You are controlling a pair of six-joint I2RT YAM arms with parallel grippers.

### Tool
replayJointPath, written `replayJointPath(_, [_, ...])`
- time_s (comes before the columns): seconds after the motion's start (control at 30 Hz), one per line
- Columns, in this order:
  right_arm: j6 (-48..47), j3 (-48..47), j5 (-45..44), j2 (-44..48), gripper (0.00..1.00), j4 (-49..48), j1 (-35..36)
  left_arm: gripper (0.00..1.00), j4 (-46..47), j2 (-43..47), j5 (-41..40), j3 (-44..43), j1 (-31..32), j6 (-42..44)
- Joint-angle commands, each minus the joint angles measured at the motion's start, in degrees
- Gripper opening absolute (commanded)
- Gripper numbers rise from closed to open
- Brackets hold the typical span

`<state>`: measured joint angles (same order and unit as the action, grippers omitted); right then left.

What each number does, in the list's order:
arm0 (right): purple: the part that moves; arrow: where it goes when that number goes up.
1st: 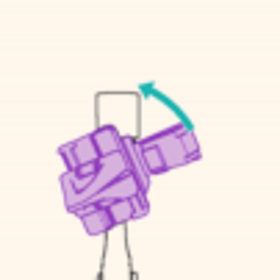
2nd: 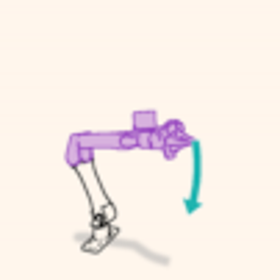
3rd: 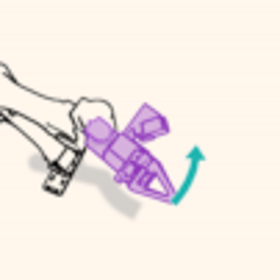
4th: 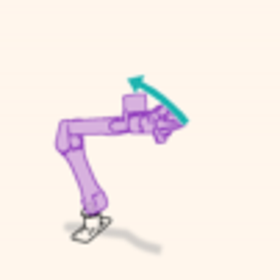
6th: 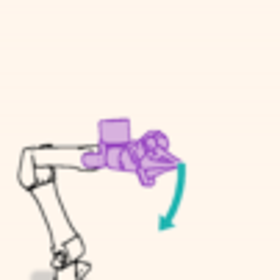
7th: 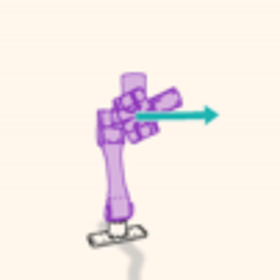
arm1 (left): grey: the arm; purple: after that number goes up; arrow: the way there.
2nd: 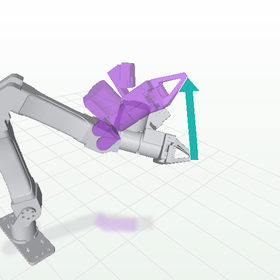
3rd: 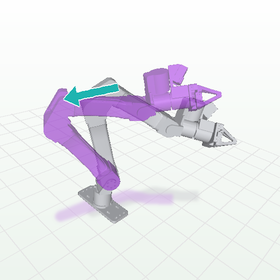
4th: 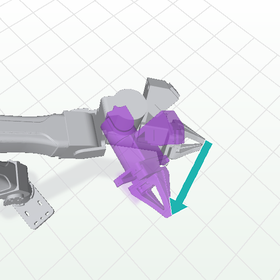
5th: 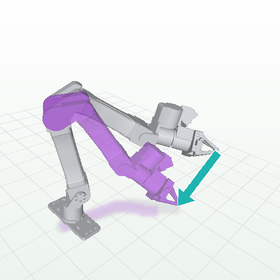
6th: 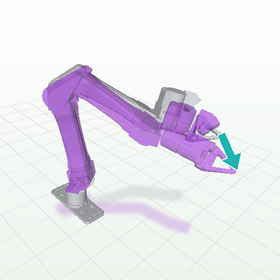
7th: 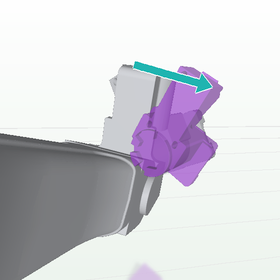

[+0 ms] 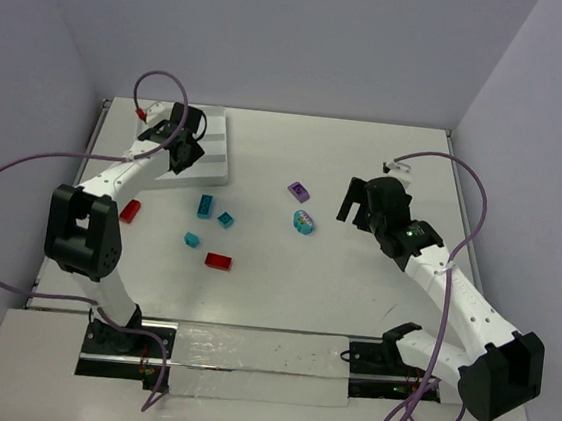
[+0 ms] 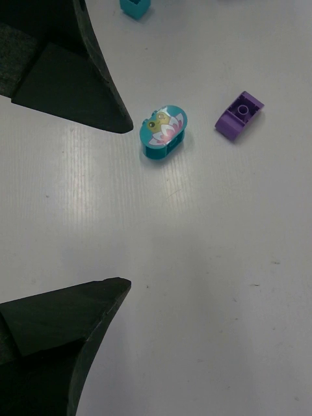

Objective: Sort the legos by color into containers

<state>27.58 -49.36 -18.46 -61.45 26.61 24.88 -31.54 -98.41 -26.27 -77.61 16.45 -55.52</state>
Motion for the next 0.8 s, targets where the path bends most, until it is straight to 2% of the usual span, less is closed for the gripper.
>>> replayJointPath(0.0, [-0.25, -1.35, -1.66, 0.72, 1.00, -0.06, 0.43, 0.18, -1.56, -7.00, -1.93, -10.97, 0.03, 6.14])
replayJointPath(0.17, [-0.68, -2.05, -1.75, -0.25, 1.00, 0.11, 0.51, 0.20, -1.94, -15.79, -0.71, -19.05, -0.28, 7.70])
replayJointPath(0.33, [-0.95, -2.67, -2.19, -0.34, 1.00, 0.20, 0.43, 0.26, -1.85, -20.47, 0.19, -24.29, -1.16, 8.67])
replayJointPath(0.6, [-0.66, -2.61, -1.74, -0.67, 1.00, 0.12, 0.43, 0.54, -1.05, -25.56, 1.50, -27.15, -2.27, 9.30])
replayJointPath(0.77, [-0.77, -2.49, -1.91, -0.95, 1.00, 0.45, 0.43, 0.64, 0.50, -26.38, 2.09, -26.72, -2.65, 9.81])
